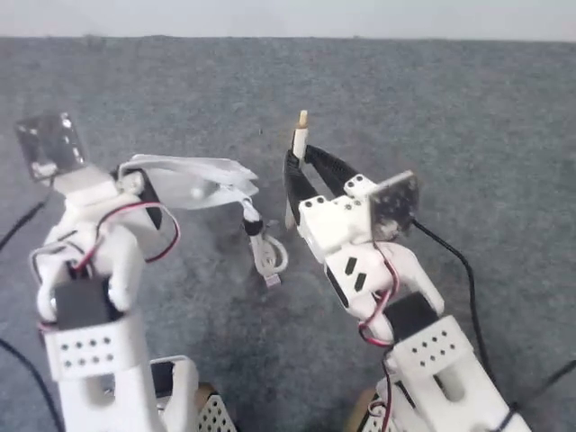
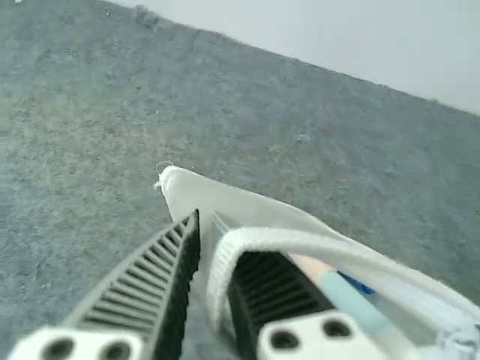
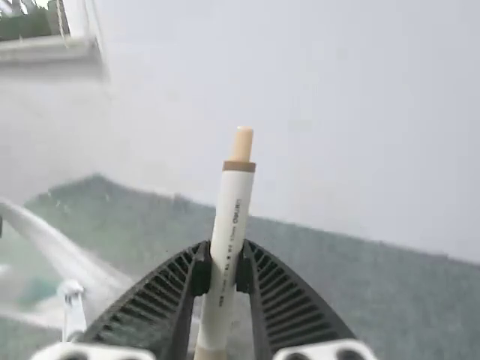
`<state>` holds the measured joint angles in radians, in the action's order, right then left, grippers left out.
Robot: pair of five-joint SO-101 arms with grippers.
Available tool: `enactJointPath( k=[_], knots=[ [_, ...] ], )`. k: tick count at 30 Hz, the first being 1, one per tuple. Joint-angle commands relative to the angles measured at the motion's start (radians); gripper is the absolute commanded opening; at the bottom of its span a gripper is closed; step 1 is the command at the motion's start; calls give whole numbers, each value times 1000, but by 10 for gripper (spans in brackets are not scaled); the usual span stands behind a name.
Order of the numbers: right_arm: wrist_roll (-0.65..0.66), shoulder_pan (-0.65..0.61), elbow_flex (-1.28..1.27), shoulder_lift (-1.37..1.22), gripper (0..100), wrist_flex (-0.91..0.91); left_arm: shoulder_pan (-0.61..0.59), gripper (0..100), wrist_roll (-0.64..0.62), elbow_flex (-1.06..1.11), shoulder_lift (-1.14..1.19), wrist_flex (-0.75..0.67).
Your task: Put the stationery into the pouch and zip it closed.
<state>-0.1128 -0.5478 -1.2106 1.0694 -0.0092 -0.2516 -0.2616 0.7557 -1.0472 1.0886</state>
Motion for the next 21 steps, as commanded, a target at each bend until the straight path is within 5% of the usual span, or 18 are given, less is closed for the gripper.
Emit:
enactJointPath(
  k=[1, 7, 21],
  knots=[
    [-14, 15, -43, 97, 6, -134, 28, 13, -15, 13, -117, -41],
    [-9, 15, -135, 186, 6, -312, 29, 14, -14, 31, -103, -60],
    [-77, -53, -140, 437, 6, -312, 29, 36, -14, 25, 11, -60]
  ],
)
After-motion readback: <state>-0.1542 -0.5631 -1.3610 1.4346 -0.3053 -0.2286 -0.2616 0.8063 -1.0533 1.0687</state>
